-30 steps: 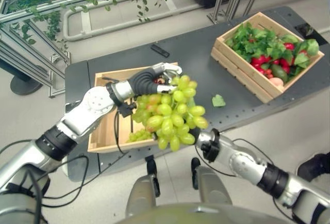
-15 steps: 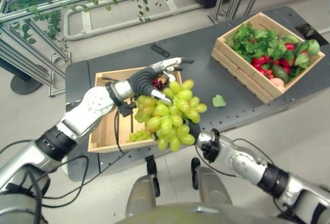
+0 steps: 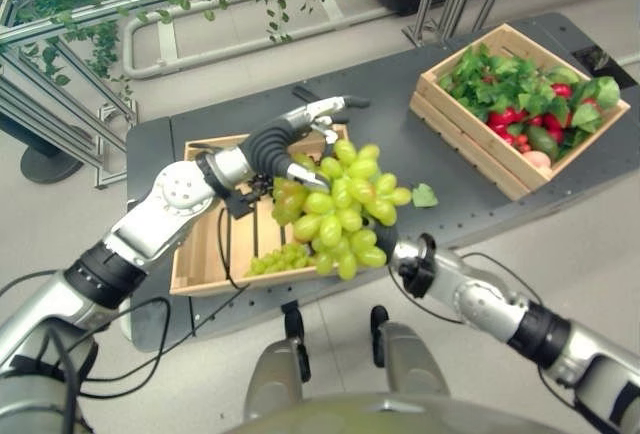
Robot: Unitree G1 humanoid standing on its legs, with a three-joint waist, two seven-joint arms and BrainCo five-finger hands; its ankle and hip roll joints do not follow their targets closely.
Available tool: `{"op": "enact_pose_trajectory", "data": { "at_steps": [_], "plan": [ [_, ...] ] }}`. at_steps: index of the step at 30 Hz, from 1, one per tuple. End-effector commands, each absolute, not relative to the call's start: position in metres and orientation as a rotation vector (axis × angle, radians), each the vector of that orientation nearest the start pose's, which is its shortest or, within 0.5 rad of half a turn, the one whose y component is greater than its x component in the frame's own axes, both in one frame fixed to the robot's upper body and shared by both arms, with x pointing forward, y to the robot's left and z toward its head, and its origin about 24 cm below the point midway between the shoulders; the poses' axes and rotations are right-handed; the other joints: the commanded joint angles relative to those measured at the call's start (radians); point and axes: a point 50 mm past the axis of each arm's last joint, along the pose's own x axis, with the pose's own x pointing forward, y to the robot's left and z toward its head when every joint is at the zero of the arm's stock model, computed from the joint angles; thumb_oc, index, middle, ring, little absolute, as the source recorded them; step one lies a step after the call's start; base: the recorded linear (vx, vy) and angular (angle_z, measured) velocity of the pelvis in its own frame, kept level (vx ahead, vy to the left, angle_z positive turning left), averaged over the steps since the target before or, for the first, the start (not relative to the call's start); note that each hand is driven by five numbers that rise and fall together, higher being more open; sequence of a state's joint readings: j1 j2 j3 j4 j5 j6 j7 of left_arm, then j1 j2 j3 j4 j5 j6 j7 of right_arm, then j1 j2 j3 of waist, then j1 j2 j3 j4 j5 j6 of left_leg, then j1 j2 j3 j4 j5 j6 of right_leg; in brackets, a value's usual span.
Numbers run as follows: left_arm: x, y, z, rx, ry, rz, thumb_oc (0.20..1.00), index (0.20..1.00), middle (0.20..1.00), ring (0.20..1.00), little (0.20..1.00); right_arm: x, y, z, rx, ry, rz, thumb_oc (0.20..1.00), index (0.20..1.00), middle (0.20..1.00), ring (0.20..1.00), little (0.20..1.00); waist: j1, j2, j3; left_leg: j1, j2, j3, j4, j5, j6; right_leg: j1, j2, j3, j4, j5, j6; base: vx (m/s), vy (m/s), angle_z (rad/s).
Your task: Pick up the fruits from the basket on one side to the basket on the other side
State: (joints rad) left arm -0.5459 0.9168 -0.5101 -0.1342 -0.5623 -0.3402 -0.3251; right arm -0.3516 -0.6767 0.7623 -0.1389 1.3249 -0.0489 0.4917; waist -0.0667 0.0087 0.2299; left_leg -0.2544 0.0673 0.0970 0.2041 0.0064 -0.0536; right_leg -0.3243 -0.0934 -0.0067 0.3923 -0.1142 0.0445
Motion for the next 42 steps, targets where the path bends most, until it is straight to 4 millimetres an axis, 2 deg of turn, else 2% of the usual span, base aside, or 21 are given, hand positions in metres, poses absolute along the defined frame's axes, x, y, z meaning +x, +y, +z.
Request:
{"op": "enact_pose_trajectory", "data": {
  "at_steps": [1, 3, 5, 10, 20, 26, 30, 34, 37, 39, 40, 41, 42],
  "plan": [
    [0.268, 0.148, 0.211, 0.393, -0.647, -0.876, 1.0, 1.0, 1.0, 1.0, 1.0, 0.238, -0.086, 0.147, 0.683, -0.203, 1.226, 0.2, 0.2, 0.2, 0.2, 0.2, -0.02, -0.031, -0.044, 0.024, 0.028, -0.023, 0.043, -0.061, -0.022, 0.056, -0.047, 0.029, -0.094, 0.071, 0.082, 0.0, 0.0, 0.0],
    [0.268, 0.155, 0.21, 0.354, -0.644, -0.836, 1.0, 1.0, 1.0, 1.0, 1.0, 0.24, -0.101, 0.149, 0.679, -0.232, 1.17, 0.2, 0.2, 0.2, 0.2, 0.2, -0.022, -0.032, -0.05, 0.027, 0.028, -0.023, 0.043, -0.064, -0.022, 0.057, -0.046, 0.029, -0.093, 0.07, 0.082, 0.04, -0.002, -0.01],
    [0.268, 0.155, 0.21, 0.354, -0.644, -0.836, 1.0, 1.0, 1.0, 1.0, 1.0, 0.239, -0.101, 0.149, 0.679, -0.231, 1.17, 0.2, 0.2, 0.2, 0.2, 0.2, -0.022, -0.032, -0.05, 0.027, 0.028, -0.023, 0.043, -0.065, -0.022, 0.057, -0.046, 0.029, -0.093, 0.07, 0.082, 0.0, 0.0, 0.0],
    [0.266, 0.168, 0.209, 0.288, -0.644, -0.768, 1.0, 1.0, 1.0, 1.0, 1.0, 0.241, -0.124, 0.15, 0.689, -0.282, 1.073, 0.2, 0.2, 0.2, 0.2, 0.2, -0.024, -0.032, -0.056, 0.032, 0.029, -0.02, 0.05, -0.07, -0.023, 0.063, -0.047, 0.028, -0.093, 0.068, 0.084, 0.02, -0.003, 0.0],
    [0.264, 0.183, 0.208, 0.233, -0.652, -0.683, 1.0, 1.0, 1.0, 1.0, 1.0, 0.24, -0.14, 0.154, 0.692, -0.326, 1.012, 0.2, 0.2, 0.2, 0.2, 0.2, -0.029, -0.031, -0.062, 0.033, 0.028, -0.02, 0.053, -0.073, -0.023, 0.066, -0.046, 0.032, -0.095, 0.066, 0.085, 0.0, 0.0, 0.0],
    [0.26, 0.204, 0.198, 0.156, -0.64, -0.558, 1.0, 1.0, 1.0, 1.0, 1.0, 0.24, -0.158, 0.156, 0.667, -0.374, 0.933, 0.2, 0.2, 0.2, 0.2, 0.2, -0.03, -0.032, -0.063, 0.033, 0.024, -0.015, 0.065, -0.083, -0.019, 0.067, -0.049, 0.037, -0.099, 0.069, 0.086, 0.0, 0.0, 0.0],
    [0.255, 0.218, 0.186, 0.102, -0.61, -0.486, 1.0, 1.0, 1.0, 1.0, 1.0, 0.238, -0.181, 0.158, 0.605, -0.416, 0.844, 0.2, 0.2, 0.2, 0.2, 0.2, -0.04, -0.04, -0.055, 0.031, 0.021, -0.003, 0.119, -0.116, -0.012, 0.068, -0.054, 0.057, -0.101, 0.076, 0.09, 0.01, 0.035, -0.03],
    [0.253, 0.225, 0.181, 0.095, -0.598, -0.447, 1.0, 1.0, 1.0, 1.0, 1.0, 0.24, -0.195, 0.163, 0.545, -0.445, 0.781, 0.2, 0.2, 0.2, 0.2, 0.2, -0.052, -0.048, -0.033, 0.03, 0.02, 0.023, 0.187, -0.153, -0.002, 0.069, -0.058, 0.101, -0.104, 0.089, 0.095, -0.01, 0.103, -0.15],
    [0.251, 0.229, 0.178, 0.084, -0.603, -0.413, 1.0, 1.0, 1.0, 1.0, 1.0, 0.239, -0.207, 0.168, 0.505, -0.478, 0.725, 0.2, 0.2, 0.2, 0.2, 0.2, -0.063, -0.05, -0.015, 0.028, 0.013, 0.058, 0.237, -0.191, 0.012, 0.058, -0.073, 0.148, -0.099, 0.105, 0.11, -0.04, 0.202, -0.35],
    [0.251, 0.229, 0.178, 0.089, -0.612, -0.398, 1.0, 1.0, 1.0, 1.0, 1.0, 0.238, -0.217, 0.171, 0.466, -0.499, 0.674, 0.2, 0.2, 0.2, 0.2, 0.2, -0.077, -0.052, -0.003, 0.028, -0.001, 0.089, 0.254, -0.216, 0.025, 0.048, -0.093, 0.188, -0.1, 0.126, 0.133, -0.09, 0.294, -0.44],
    [0.252, 0.23, 0.177, 0.084, -0.627, -0.376, 1.0, 1.0, 1.0, 1.0, 1.0, 0.237, -0.225, 0.171, 0.46, -0.516, 0.619, 0.2, 0.2, 0.2, 0.2, 0.2, -0.092, -0.057, 0.005, 0.024, -0.02, 0.117, 0.259, -0.228, 0.029, 0.041, -0.118, 0.215, -0.129, 0.171, 0.162, -0.1, 0.249, -0.37],
    [0.252, 0.229, 0.177, 0.085, -0.627, -0.376, 1.0, 1.0, 1.0, 1.0, 1.0, 0.237, -0.225, 0.171, 0.46, -0.516, 0.618, 0.2, 0.2, 0.2, 0.2, 0.2, -0.09, -0.057, 0.005, 0.024, -0.02, 0.118, 0.259, -0.228, 0.03, 0.041, -0.118, 0.217, -0.131, 0.172, 0.163, -0.11, 0.238, -0.41],
    [0.251, 0.231, 0.177, 0.082, -0.638, -0.354, 1.0, 1.0, 1.0, 1.0, 1.0, 0.237, -0.229, 0.172, 0.449, -0.527, 0.59, 0.2, 0.2, 0.2, 0.2, 0.2, -0.099, -0.06, 0.011, 0.023, -0.031, 0.142, 0.258, -0.238, 0.033, 0.035, -0.135, 0.234, -0.161, 0.215, 0.18, -0.08, 0.161, -0.32]
  ]
}}
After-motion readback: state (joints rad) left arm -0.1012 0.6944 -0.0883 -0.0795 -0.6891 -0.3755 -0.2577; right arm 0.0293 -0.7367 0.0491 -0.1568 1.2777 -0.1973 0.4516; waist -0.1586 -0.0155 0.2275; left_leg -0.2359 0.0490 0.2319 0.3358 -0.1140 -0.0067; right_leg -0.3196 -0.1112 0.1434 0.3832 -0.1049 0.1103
